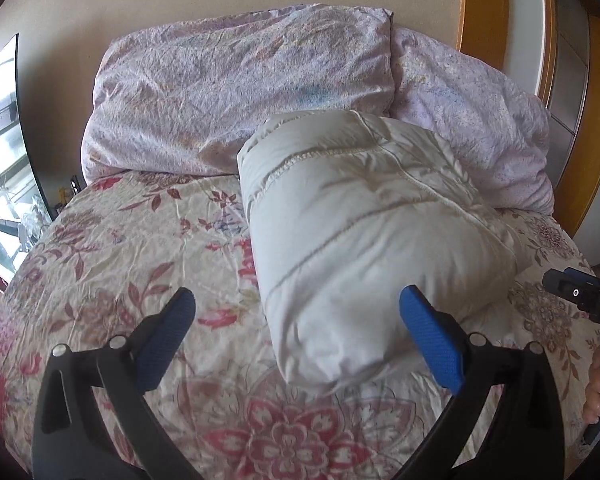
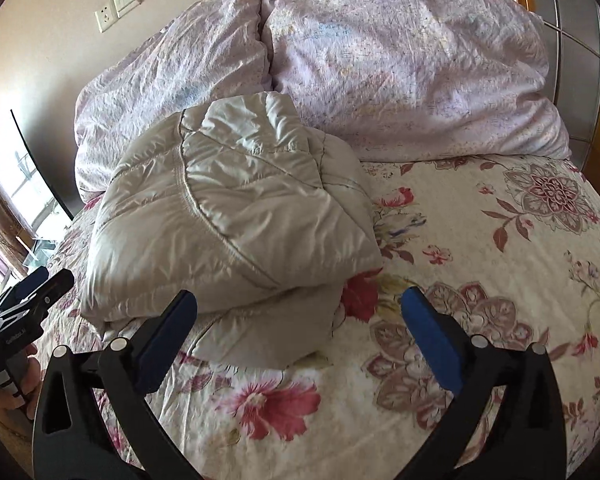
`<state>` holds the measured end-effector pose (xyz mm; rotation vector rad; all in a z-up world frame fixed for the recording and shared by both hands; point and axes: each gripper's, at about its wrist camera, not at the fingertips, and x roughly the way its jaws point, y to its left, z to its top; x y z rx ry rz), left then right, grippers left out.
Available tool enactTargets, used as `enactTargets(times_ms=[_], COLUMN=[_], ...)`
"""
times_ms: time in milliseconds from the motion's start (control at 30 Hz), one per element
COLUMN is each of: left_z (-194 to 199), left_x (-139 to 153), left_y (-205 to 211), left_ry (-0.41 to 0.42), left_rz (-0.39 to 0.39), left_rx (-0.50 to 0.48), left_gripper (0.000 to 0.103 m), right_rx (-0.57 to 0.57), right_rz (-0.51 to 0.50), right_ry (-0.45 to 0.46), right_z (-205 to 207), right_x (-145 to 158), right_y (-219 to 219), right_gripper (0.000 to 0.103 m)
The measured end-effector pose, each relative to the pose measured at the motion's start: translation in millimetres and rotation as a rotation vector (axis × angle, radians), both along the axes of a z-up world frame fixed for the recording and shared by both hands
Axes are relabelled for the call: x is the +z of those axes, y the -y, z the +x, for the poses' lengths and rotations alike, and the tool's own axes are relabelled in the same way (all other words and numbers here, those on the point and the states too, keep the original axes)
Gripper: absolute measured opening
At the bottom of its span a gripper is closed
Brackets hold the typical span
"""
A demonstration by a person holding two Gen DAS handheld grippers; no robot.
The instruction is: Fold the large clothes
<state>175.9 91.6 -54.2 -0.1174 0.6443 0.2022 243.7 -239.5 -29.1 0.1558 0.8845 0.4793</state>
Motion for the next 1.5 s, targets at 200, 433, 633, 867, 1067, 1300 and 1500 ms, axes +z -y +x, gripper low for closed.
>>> enactTargets(times_ms=[200, 433, 633, 867, 1067, 1300, 1500], left_z=[-35.3, -52.8, -58.3, -57.2, -60.3, -60.2, -59.8], left_x=[-4.0, -2.3, 1.4, 2.4, 8.7, 8.8, 10.1], left_y=[16.9, 26.7, 31.4, 29.8, 32.7, 37.0, 39.7], left_ry=[-0.031, -0.069, -0.086, -0.106, -0.102, -0.109, -0.109], left_rz=[0.054, 0.02, -0.011, -0.034, -0.032, -0.042, -0.037], left_rx=[0.018, -0.005, -0.023, -0.019, -0.026, -0.043, -0.05], left_gripper=[0.101, 0.101, 0.101, 0.101, 0.101, 0.101, 0.101], right_rx=[-0.018, -0.012, 0.009, 0.034, 0.044, 0.049, 0.051], right_rz=[0.007, -0.052, -0.051, -0.063, -0.047, -0.039, -0.04], right_ry=[-0.019, -0.01, -0.029, -0.069, -0.092, -0.111, -0.116], right_z=[-37.2, -67.1, -75.1, -73.3, -72.4, -70.8, -71.2], right_x=[7.2, 11.7, 15.7, 16.0, 21.4, 20.2, 19.2], right_y=[7.9, 4.6, 1.7, -1.5, 1.5, 3.1, 3.1], right_gripper=[0.102, 0.102, 0.102, 0.102, 0.102, 0.102, 0.102])
